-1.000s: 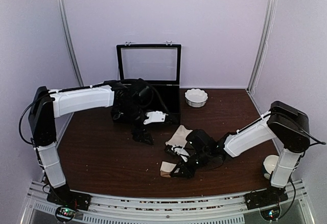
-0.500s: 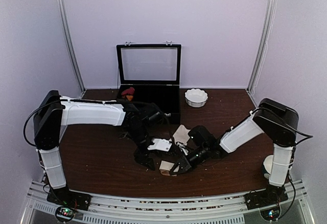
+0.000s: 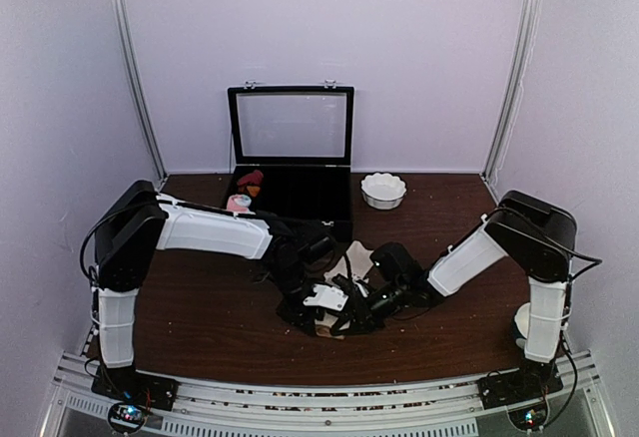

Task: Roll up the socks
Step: Roll the sock at the center of the board.

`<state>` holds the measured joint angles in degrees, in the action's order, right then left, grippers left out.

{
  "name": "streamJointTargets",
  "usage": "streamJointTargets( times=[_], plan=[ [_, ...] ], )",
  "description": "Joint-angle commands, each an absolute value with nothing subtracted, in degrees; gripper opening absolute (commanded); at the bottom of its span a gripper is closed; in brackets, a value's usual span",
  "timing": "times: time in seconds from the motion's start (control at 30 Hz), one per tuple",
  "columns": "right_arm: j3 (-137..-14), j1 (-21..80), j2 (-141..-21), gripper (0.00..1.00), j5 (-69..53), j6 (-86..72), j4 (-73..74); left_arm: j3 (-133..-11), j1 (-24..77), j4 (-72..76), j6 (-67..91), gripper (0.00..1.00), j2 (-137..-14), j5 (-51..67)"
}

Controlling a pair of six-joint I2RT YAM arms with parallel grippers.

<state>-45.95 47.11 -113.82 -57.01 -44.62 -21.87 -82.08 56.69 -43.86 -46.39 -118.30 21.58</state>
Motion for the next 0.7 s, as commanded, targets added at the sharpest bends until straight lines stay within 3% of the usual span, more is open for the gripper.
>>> streamJointTargets(
  times=[0.0,0.33,0.5,0.67],
  plan=[
    [-45.3,46.7,-118.6,0.0,-52.1,-45.3,-16.1,-84.2,58.1,-41.5,-45.3,0.42,-119.8,19.8],
    [-45.2,46.6,-118.4,0.0,-51.5,-46.4,-16.8,-82.7,58.4,-44.2,-44.1,0.41,-117.9,18.1],
    [-44.0,46.6,-118.6,0.0,-51.2,-46.6,-17.5,-80.7,58.4,-46.8,-43.8,0.5,-114.4,19.7],
    [-43.4,46.6,-118.5,0.0,-50.9,-48.5,-19.9,-79.8,59.1,-45.7,-42.4,0.51,-113.3,20.4]
  ],
)
